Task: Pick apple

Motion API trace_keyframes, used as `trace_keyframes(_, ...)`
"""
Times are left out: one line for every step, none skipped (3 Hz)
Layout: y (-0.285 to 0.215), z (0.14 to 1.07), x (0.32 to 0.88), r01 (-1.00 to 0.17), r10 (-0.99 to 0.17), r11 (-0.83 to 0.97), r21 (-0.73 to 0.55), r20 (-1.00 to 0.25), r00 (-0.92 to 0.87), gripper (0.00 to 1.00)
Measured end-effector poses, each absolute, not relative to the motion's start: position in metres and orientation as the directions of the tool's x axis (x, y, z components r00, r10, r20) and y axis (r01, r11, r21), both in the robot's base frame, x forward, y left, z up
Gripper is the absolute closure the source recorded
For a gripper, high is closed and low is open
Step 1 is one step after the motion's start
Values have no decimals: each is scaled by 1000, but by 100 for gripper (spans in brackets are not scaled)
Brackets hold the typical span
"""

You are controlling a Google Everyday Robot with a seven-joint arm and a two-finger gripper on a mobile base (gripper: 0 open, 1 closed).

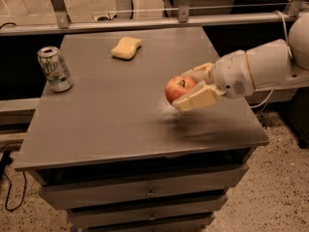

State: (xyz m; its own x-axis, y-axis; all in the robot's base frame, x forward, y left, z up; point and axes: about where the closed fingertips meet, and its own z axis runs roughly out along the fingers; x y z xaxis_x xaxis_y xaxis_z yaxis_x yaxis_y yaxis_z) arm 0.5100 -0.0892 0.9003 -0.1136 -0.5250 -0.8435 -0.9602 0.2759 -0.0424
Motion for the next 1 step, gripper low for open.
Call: trace_keyframes(-98,922,544,-943,-466,328,-57,-878,-109,100)
